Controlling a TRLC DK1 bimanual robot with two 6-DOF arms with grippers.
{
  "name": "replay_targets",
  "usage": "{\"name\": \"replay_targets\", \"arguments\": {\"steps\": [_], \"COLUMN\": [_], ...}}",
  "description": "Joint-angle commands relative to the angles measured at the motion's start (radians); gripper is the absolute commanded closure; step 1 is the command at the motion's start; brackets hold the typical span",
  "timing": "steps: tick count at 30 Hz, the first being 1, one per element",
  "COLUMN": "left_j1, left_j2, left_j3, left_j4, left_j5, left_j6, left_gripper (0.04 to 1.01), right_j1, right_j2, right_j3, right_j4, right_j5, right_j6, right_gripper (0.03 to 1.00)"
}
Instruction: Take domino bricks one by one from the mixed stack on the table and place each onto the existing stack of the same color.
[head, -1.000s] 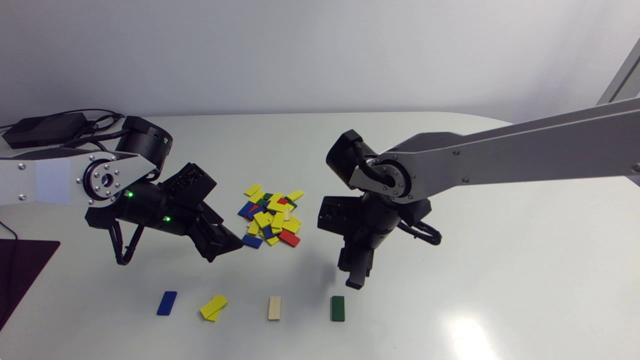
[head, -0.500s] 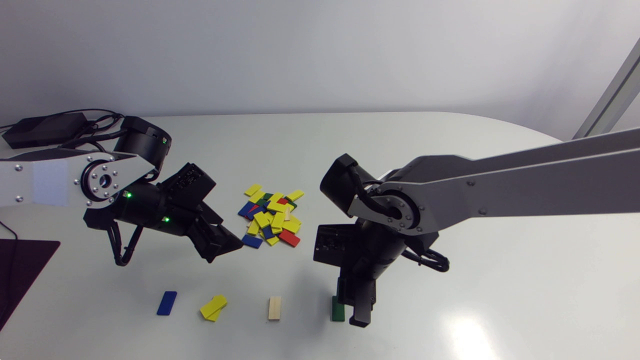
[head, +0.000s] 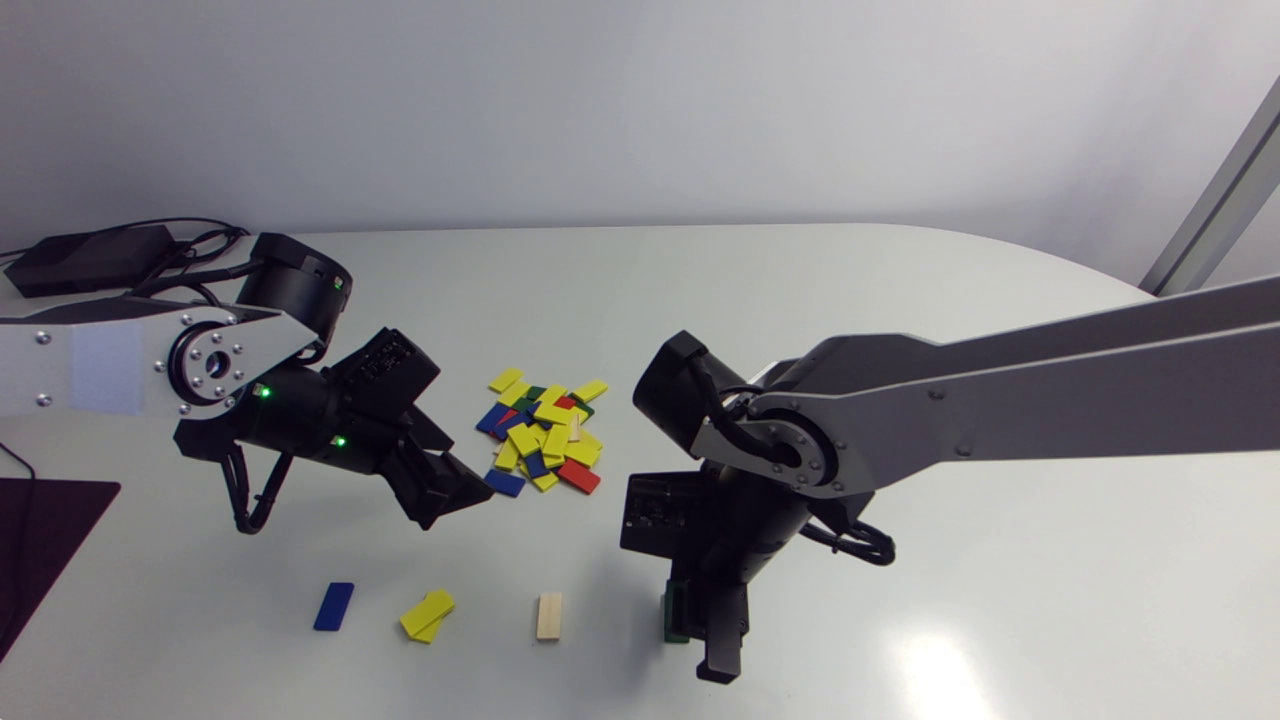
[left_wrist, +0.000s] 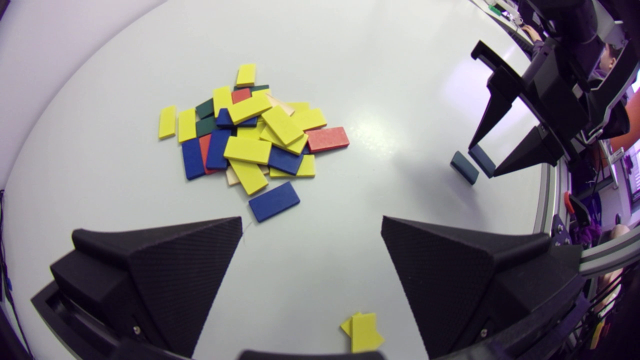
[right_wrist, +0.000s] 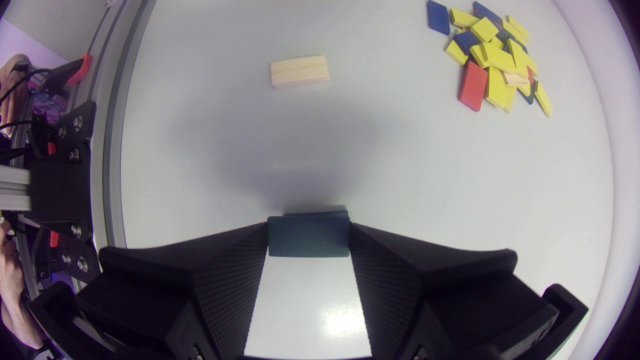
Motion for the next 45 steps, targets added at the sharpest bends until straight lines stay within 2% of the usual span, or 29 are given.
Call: {"name": "replay_targets", "arguments": {"steps": [1,15,45], "left_j1": [-0.008,-0.009,-0.008], "left_j2": [-0.01,-0.001,0.019], "left_j3": [-0.009,-0.011,-0.005], "left_j4": [0.003,0.004,0.009], "left_j5": [-0.002,-0.002,-0.002], "left_j6": [-0.022,-0.023,-0.02], "left_gripper": [0.054,0.052,0.052], "right_j1": [0.012,0.017,-0.002], "right_j2": [0.0,0.034,0.083], "right_j3": [-0.034,-0.038,-0.024], "right_j4": [0.016,0.036,0.054], "right_j5": [-0.005,0.014,0.015], "right_j6": [-0.001,-0.024,-0.056], "right_gripper": [0.625,0.625,0.625]}}
